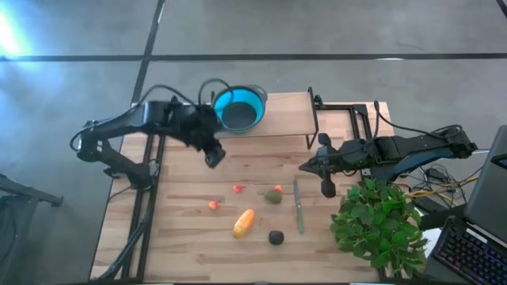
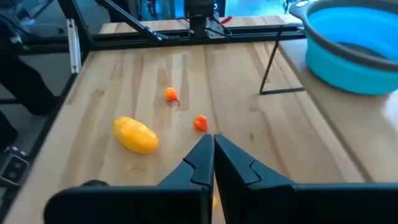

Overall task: Pick & Place Fruit
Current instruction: Put the green kiwi in the blue strainer bowl on the shelf

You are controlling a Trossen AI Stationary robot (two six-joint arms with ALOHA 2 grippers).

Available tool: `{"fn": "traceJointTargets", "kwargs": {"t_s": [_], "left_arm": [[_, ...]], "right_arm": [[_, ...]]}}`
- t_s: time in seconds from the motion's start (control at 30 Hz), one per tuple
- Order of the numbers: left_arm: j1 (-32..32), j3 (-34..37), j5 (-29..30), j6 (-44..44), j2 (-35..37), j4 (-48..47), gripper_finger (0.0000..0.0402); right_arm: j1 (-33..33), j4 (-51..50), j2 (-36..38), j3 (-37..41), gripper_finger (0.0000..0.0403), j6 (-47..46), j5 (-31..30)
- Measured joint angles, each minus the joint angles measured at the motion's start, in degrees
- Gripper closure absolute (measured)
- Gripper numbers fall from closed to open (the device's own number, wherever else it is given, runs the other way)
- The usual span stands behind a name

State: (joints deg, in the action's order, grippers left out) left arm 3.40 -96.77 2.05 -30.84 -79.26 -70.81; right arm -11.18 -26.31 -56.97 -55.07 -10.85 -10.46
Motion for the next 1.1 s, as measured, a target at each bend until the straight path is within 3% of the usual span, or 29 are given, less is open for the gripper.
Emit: {"fn": "traceJointTargets", "kwargs": {"t_s": [0.3, 0.63, 1.1], "left_arm": [[-10.34, 9.32, 3.86, -3.04, 0.17, 6.14, 0.0245], [-16.55, 20.14, 5.73, -5.24, 1.93, 12.50, 0.0245], [-24.80, 40.33, 11.47, -12.41, 12.44, 30.54, 0.0245]], "right_arm": [[-4.27, 1.22, -2.90, -0.45, 0.0394, -6.27, -0.11], [-5.42, -7.74, -15.08, -12.31, 0.0394, -4.49, -0.53], [-5.47, -17.20, -29.83, -22.16, 0.0394, -7.07, -1.20]]}}
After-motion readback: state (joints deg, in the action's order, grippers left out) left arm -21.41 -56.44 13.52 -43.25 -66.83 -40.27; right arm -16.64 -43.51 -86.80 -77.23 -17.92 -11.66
